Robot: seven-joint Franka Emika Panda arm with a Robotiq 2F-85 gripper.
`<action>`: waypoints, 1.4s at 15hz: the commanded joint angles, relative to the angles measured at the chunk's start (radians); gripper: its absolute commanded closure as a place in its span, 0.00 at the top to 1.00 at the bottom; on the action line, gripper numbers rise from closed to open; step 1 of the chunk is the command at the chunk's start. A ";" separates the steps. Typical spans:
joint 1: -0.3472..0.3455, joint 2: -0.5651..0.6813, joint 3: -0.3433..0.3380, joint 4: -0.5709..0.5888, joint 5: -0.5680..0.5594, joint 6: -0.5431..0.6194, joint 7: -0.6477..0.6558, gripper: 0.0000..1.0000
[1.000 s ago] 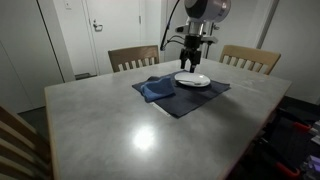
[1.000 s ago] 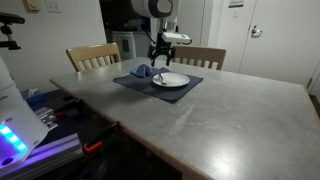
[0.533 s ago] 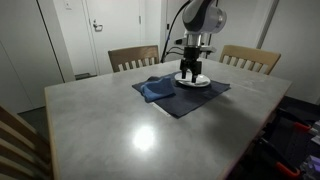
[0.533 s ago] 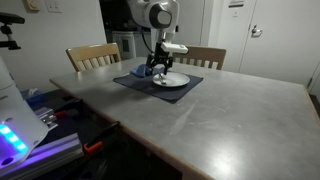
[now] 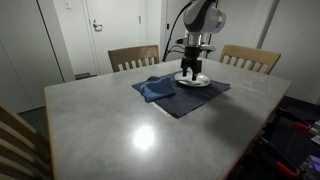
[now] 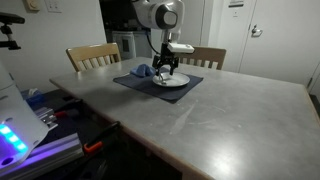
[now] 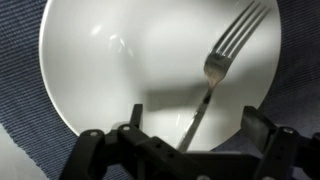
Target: Move the fork from the plate to the table
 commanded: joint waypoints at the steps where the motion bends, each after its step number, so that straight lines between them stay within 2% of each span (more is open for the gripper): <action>1: -0.011 0.018 0.008 0.003 -0.016 0.043 0.002 1.00; 4: 0.006 0.014 -0.009 -0.011 -0.040 0.067 0.046 0.99; 7: 0.021 0.009 -0.027 -0.029 -0.081 0.105 0.125 0.82; 9: 0.020 0.004 -0.025 -0.040 -0.099 0.118 0.164 0.77; 11: 0.018 -0.005 -0.018 -0.057 -0.108 0.133 0.190 0.84; 16: 0.019 -0.008 0.000 -0.080 -0.110 0.171 0.222 0.78; 19: 0.020 -0.005 0.010 -0.083 -0.109 0.186 0.231 0.79; 21: 0.020 -0.002 0.015 -0.081 -0.110 0.198 0.236 0.74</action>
